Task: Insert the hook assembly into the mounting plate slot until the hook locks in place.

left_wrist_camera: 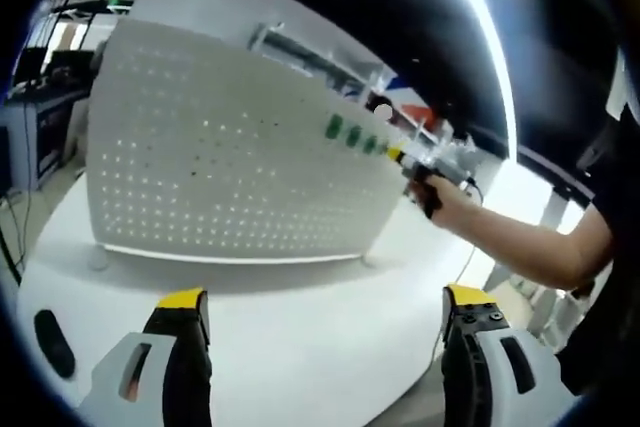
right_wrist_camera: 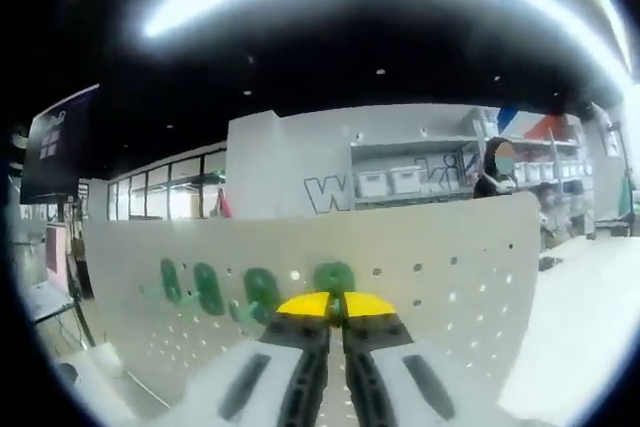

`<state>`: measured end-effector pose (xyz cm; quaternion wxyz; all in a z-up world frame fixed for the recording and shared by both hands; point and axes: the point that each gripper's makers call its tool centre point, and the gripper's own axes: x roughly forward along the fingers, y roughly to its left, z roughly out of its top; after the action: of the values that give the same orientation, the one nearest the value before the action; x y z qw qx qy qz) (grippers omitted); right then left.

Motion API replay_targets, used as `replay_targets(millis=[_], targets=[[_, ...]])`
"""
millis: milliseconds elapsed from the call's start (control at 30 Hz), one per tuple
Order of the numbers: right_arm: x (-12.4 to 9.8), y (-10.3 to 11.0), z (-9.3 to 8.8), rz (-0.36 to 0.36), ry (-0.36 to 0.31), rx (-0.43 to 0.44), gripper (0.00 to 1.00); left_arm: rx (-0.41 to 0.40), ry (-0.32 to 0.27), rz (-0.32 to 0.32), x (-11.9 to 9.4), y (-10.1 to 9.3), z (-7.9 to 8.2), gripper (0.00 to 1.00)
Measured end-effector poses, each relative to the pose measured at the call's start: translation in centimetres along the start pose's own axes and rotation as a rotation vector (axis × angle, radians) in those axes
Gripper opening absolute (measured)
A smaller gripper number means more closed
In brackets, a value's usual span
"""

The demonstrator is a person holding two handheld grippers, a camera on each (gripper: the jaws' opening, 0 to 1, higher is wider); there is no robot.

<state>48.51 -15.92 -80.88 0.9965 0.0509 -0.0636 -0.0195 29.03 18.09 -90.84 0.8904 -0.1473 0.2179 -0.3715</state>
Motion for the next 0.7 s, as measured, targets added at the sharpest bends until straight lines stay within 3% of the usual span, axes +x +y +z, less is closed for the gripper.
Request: replay_targets(millis=[300, 400, 433, 467, 500, 567, 700], targets=[[0.32, -0.12, -0.27, -0.011, -0.022, -0.020, 0.01, -0.001, 0.004, 0.017, -0.38, 0.74, -0.33, 0.97], [0.47, -0.17, -0.22, -0.008, -0.002, -0.021, 0.01, 0.002, 0.013, 0.013, -0.31, 0.60, -0.61, 0.97], [0.22, -0.16, -1.04, -0.008, 0.080, -0.011, 0.02, 0.004, 0.015, 0.013, -0.29, 0.55, -0.63, 0.97], [0.31, -0.16, -1.01, -0.007, 0.092, -0.037, 0.02, 0.009, 0.018, 0.013, -0.28, 0.49, -0.66, 0.97], [0.49, 0.04, -0.55, 0.003, 0.073, -0.090, 0.03, 0.012, 0.019, 0.013, -0.28, 0.47, -0.66, 0.97], [0.52, 0.41, -0.62, 0.014, 0.083, -0.107, 0.06, 0.016, 0.020, 0.014, -0.28, 0.46, -0.62, 0.98], [0.28, 0.53, -0.19, 0.024, 0.069, -0.062, 0.12, 0.018, 0.005, 0.018, -0.52, 0.49, -0.11, 0.98]])
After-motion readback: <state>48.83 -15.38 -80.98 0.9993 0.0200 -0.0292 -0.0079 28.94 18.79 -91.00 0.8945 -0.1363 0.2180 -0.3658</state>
